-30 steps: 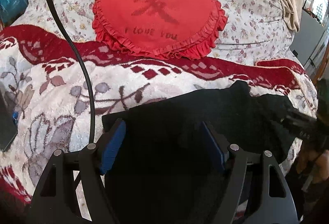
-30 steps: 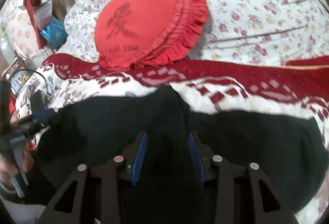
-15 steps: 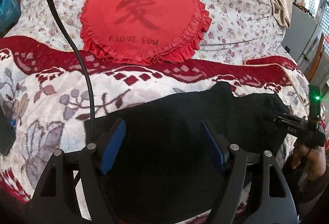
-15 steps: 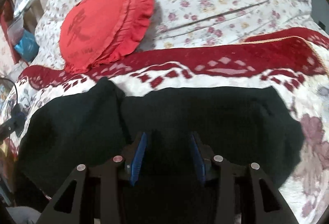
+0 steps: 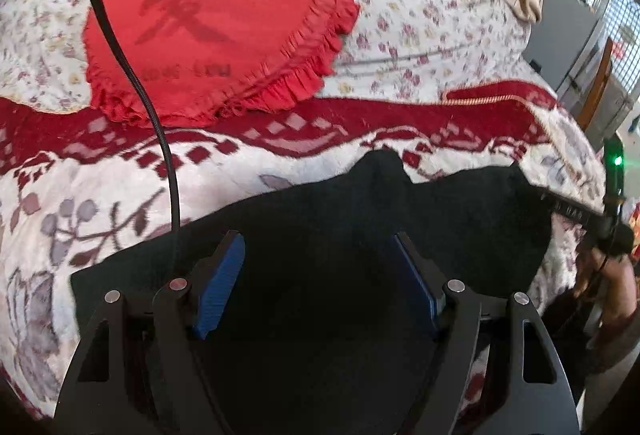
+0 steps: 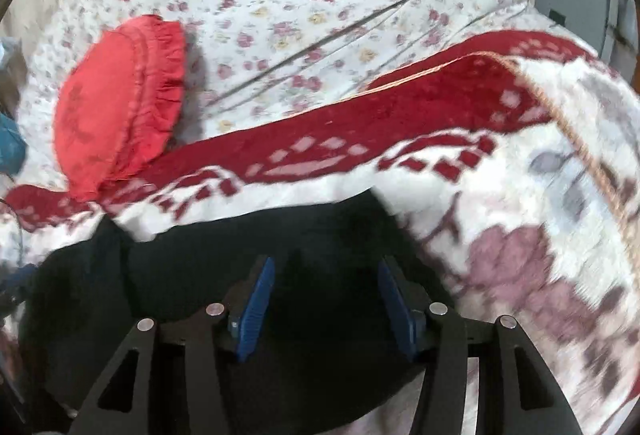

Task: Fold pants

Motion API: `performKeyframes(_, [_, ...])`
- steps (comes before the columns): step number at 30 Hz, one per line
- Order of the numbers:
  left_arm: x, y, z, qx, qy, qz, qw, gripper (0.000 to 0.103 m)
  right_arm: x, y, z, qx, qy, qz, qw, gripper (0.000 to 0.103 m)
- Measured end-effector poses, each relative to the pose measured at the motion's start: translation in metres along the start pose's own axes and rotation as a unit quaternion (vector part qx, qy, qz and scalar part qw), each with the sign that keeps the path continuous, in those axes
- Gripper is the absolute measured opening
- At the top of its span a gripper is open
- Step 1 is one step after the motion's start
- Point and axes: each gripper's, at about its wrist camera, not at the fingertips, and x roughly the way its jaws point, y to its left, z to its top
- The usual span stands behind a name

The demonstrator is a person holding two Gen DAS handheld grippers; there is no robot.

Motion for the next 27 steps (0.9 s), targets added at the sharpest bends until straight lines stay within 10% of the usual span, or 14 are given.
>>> performKeyframes(4, [0.017,-0.003,0.001,-0.002,0.012,-0.001,0.9999,0.074,0.015,-0.024,0.006,0.033,0.008,-0.007,0.999,0.052])
performKeyframes(7, [0.026,-0.003,0.001,-0.002,0.022,0.001,0.9998,0.074,0.026,-0.032,0.006,0.035,0.012,0.022,0.999,0.016])
performKeyframes(10, [0.031,-0.002,0.001,-0.005,0.028,0.004,0.9996,0.074,0.022,-0.027,0.004,0.013,0.002,0.030,0.999,0.008])
performKeyframes(19, [0.042,-0.002,-0.002,-0.011,0.039,0.012,0.9991,0.074,0.031,-0.044,0.004,0.042,0.012,0.007,0.999,0.008])
performKeyframes(23, [0.027,-0.009,0.004,-0.011,0.028,-0.005,0.9995,0.074,0.004,-0.055,0.004,0.074,-0.005,0.020,0.997,0.035])
performKeyframes(27, [0.013,-0.030,0.013,0.012,0.007,-0.038,0.9992,0.074,-0.026,-0.058,-0.009,0.085,-0.020,0.046,0.995,0.035])
